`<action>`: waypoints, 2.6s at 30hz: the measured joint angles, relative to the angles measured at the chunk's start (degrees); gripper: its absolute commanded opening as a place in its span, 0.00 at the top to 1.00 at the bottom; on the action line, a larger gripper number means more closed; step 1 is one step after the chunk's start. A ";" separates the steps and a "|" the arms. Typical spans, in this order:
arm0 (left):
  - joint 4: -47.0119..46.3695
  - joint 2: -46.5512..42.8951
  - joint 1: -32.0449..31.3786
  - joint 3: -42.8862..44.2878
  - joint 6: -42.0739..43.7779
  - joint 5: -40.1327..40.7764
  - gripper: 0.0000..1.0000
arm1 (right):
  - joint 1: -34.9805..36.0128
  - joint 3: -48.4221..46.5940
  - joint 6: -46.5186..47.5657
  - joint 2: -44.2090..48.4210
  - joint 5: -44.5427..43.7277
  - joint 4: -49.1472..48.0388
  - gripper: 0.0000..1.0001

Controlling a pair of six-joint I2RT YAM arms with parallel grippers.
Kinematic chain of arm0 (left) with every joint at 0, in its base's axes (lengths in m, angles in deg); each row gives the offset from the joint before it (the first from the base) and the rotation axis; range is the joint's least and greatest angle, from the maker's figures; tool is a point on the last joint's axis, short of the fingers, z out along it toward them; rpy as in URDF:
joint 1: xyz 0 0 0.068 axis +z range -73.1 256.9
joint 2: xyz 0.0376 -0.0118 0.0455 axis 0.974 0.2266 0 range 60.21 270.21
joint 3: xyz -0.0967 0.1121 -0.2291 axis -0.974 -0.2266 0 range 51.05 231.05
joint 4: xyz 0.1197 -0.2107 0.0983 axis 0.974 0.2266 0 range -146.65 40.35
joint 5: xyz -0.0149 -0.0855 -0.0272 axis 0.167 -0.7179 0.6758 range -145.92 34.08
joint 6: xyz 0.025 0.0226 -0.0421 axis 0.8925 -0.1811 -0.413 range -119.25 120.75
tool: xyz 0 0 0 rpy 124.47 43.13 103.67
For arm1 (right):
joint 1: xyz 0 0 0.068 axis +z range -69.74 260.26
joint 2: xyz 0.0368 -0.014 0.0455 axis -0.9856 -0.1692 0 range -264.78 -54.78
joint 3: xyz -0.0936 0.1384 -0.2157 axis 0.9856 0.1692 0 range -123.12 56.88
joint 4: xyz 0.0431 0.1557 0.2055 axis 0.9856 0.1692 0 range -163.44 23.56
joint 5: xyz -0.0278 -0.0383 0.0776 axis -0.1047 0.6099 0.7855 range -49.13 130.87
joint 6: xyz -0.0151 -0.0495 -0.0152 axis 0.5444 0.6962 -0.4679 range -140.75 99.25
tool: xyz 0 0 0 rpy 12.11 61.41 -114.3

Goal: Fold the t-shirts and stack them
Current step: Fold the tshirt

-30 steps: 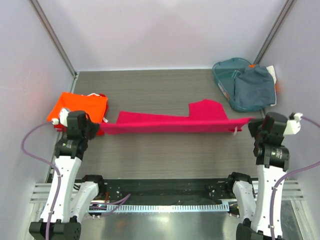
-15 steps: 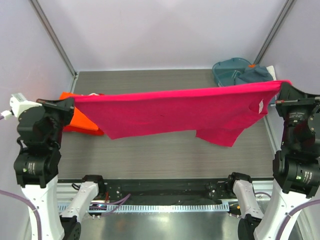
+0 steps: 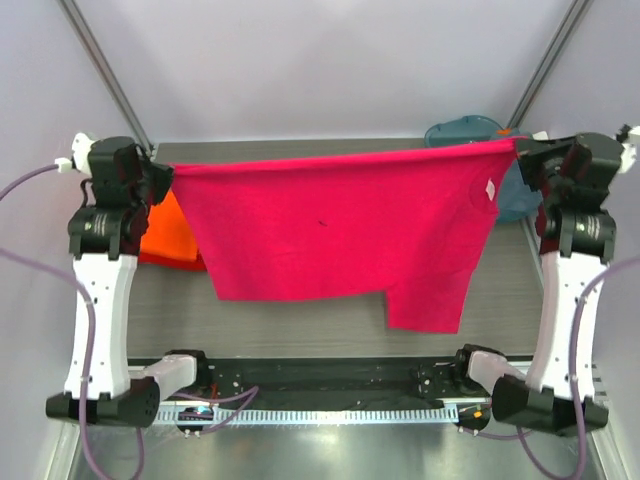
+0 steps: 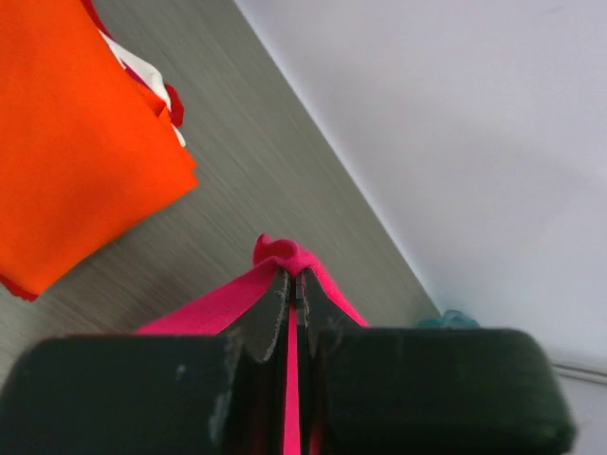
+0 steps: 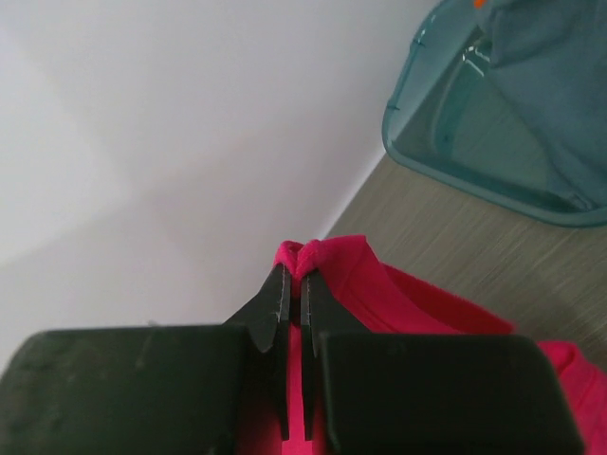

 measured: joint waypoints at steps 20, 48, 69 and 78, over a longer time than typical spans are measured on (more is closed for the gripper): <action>-11.85 48.54 6.67 42.73 -4.46 -12.90 1.00 | 1.84 -42.07 -8.33 -50.34 18.99 -15.74 0.99; -33.42 19.76 10.49 -29.40 -3.43 -24.30 1.00 | -5.99 30.51 -5.42 -22.49 28.04 -34.95 0.99; -30.71 -11.69 10.78 -58.71 -0.98 -25.77 1.00 | -15.52 57.75 5.77 -1.25 29.68 -30.25 0.99; -25.14 -24.04 10.86 -67.87 -1.40 -24.00 1.00 | -15.52 60.85 9.42 7.85 24.92 -20.44 0.99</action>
